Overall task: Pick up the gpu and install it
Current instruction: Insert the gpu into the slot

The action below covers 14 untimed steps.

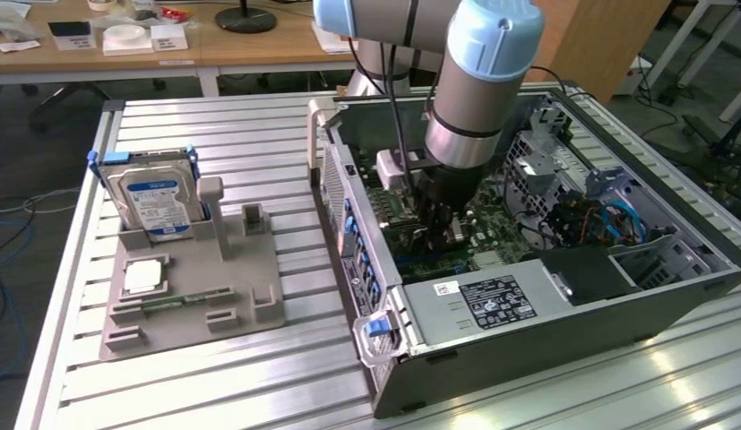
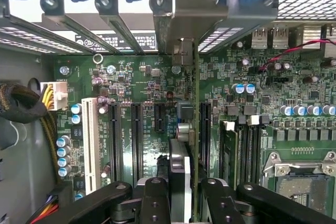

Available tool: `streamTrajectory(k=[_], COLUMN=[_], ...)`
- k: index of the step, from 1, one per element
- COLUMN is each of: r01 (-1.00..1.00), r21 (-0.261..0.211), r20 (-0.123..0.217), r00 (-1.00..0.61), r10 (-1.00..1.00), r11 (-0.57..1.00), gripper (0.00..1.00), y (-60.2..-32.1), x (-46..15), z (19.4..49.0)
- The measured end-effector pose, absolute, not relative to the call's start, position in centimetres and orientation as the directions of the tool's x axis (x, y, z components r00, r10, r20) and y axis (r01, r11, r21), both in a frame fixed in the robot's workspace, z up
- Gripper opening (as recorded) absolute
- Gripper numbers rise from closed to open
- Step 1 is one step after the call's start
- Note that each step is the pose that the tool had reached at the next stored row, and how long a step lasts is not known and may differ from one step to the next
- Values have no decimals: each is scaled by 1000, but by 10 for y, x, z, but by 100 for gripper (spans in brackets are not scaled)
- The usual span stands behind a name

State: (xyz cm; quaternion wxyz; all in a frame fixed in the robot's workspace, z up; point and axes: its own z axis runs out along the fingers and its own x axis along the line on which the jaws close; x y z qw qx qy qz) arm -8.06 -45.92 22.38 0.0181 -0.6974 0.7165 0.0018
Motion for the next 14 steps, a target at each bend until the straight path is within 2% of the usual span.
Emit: streamTrajectory(k=[14], r01=[-999], r21=[-23], r20=[-28], r00=[-27], r10=[-999], r11=[27], gripper=[28], y=[-459], x=[-82], z=[217])
